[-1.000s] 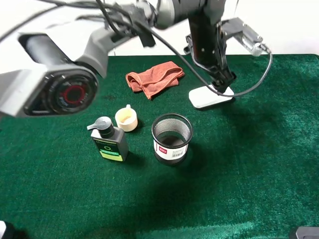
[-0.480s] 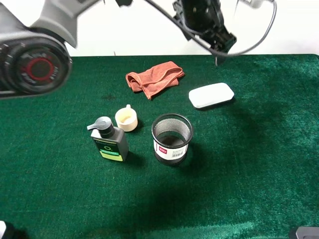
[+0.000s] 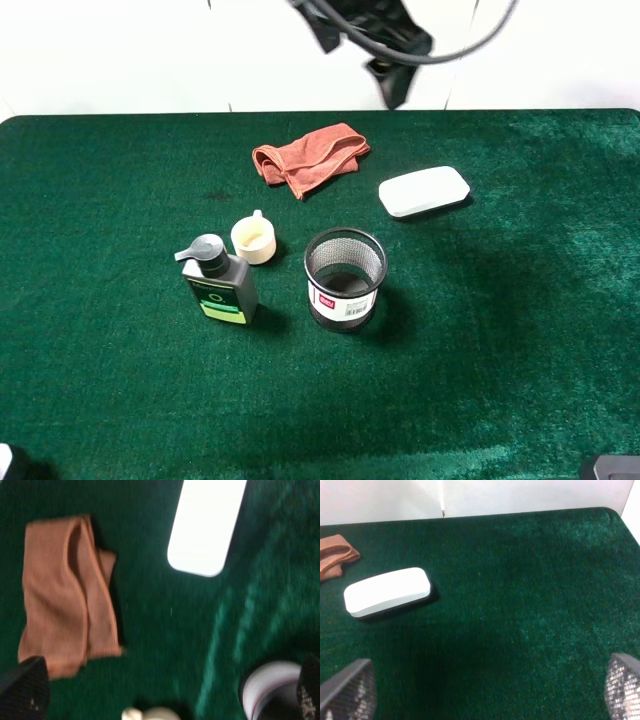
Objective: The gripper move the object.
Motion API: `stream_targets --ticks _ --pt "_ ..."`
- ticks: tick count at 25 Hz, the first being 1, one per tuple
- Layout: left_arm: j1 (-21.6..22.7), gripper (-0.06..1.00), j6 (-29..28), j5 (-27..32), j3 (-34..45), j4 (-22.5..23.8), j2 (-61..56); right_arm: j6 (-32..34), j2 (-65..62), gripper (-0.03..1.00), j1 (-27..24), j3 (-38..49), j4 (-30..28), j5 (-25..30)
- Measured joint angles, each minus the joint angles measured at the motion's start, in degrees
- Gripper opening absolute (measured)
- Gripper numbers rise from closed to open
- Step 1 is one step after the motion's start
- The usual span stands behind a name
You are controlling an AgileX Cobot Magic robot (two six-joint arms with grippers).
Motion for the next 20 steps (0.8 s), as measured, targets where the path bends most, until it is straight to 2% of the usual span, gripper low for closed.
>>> stream_targets --ticks 6,12,16,20 --pt "2.9 0.99 0.0 -0.1 24.2 0.1 -18.3 0.0 0.0 0.69 0.0 0.0 0.0 0.0" --pt "8.2 0.99 0.0 -0.1 46.0 -0.9 -36.8 0.0 0.0 0.69 0.0 0.0 0.0 0.0" --pt "11.2 0.99 0.0 -0.1 58.3 -1.4 -47.7 0.0 0.0 0.69 0.0 0.0 0.0 0.0" --pt "12.4 0.99 -0.1 -0.1 68.6 -1.4 -58.5 0.0 0.0 0.69 0.0 0.0 0.0 0.0"
